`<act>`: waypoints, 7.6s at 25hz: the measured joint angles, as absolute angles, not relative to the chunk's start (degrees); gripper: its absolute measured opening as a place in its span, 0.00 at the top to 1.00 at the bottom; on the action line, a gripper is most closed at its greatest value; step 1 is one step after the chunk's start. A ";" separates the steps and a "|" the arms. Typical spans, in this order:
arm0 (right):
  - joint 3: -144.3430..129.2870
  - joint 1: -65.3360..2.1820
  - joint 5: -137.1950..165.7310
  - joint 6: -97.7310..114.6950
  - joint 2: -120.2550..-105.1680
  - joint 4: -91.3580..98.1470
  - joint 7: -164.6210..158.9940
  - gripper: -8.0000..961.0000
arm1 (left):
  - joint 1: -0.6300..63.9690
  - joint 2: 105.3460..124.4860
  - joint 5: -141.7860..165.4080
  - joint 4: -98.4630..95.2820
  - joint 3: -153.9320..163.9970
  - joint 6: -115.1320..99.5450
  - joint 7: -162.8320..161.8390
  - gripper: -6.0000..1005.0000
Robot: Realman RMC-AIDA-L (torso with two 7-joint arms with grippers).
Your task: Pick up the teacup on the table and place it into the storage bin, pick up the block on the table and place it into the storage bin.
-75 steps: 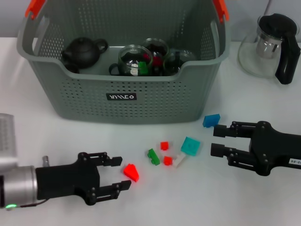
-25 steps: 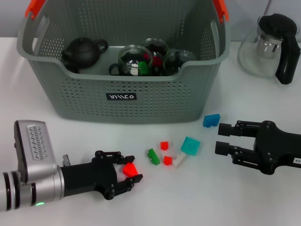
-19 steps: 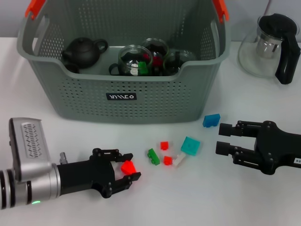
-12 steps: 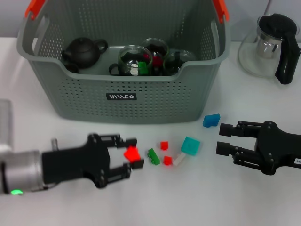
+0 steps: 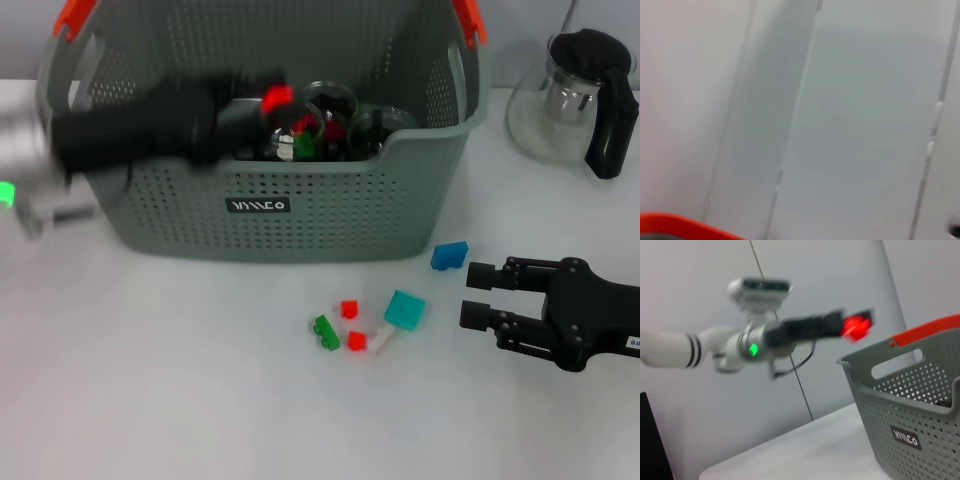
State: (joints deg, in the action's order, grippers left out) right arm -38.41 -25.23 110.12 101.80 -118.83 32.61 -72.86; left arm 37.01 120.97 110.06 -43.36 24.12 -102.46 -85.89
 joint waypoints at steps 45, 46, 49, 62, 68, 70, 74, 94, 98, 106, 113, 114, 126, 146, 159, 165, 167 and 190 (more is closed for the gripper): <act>-38.40 -26.15 110.12 99.26 -119.40 32.61 -72.80 0.44 | 29.13 120.30 81.14 -45.97 37.68 -103.96 -88.12 0.28; -38.40 -26.16 110.12 99.26 -119.38 32.61 -72.86 0.44 | 28.56 120.07 84.13 -44.75 37.30 -104.68 -85.80 0.28; -38.41 -26.16 110.12 99.32 -119.26 32.60 -73.13 0.44 | 25.96 120.93 96.84 -44.79 37.23 -104.81 -79.53 0.28; -36.89 -23.84 112.15 100.07 -117.22 32.90 -74.25 0.44 | 25.23 124.42 120.75 -37.98 42.17 -92.91 -65.95 0.29; -35.72 -23.83 112.18 100.08 -117.20 33.07 -74.27 0.44 | 28.80 124.60 119.19 -28.35 42.63 -81.48 -61.72 0.30; -35.72 -24.02 112.20 99.98 -117.19 33.03 -74.27 0.44 | 29.20 124.72 118.41 -26.61 42.82 -79.29 -58.43 0.30; -35.69 -24.17 112.23 99.94 -117.17 32.96 -74.26 0.44 | 29.02 124.79 114.42 -23.65 42.38 -77.18 -50.16 0.30; -35.68 -24.47 112.23 99.73 -117.16 32.84 -74.27 0.44 | 30.89 124.81 112.35 -16.09 42.69 -67.52 -40.71 0.32; -35.68 -24.37 112.24 99.69 -117.16 32.81 -74.27 0.44 | 31.32 124.81 112.18 -15.60 42.72 -66.81 -40.69 0.32; -35.68 -24.21 112.24 99.66 -117.16 32.86 -74.27 0.44 | 31.61 124.81 112.18 -15.74 42.72 -66.56 -42.57 0.44; -35.68 -24.27 112.19 99.88 -117.16 33.07 -74.27 0.44 | 30.71 124.39 112.45 -18.72 42.60 -71.04 -46.21 0.57; -35.68 -24.27 112.13 99.98 -117.16 33.09 -74.27 0.44 | 30.14 124.26 112.57 -20.35 42.71 -72.81 -48.11 0.58; -35.69 -24.32 111.88 100.11 -117.16 33.03 -74.03 0.44 | 26.05 122.21 115.29 -36.80 41.83 -98.71 -65.23 0.60; -35.68 -24.69 112.21 99.70 -117.65 32.69 -73.66 0.44 | 42.60 118.13 99.00 -49.68 36.03 -94.89 -99.48 0.56; -35.68 -24.96 112.13 99.41 -117.77 32.69 -73.56 0.44 | 47.29 117.73 130.12 -56.40 56.39 -69.82 -120.26 0.51; -35.68 -24.96 112.14 99.38 -117.78 32.69 -73.54 0.44 | 47.06 121.28 138.89 -60.19 60.51 -64.05 -125.46 0.48; -35.69 -24.96 112.16 99.33 -117.78 32.69 -73.50 0.44 | 46.43 122.03 138.80 -62.16 60.22 -63.62 -125.45 0.47; -35.59 -25.00 111.62 99.12 -118.03 32.75 -73.33 0.44 | 23.00 122.20 99.00 -47.59 36.13 -109.05 -73.87 0.29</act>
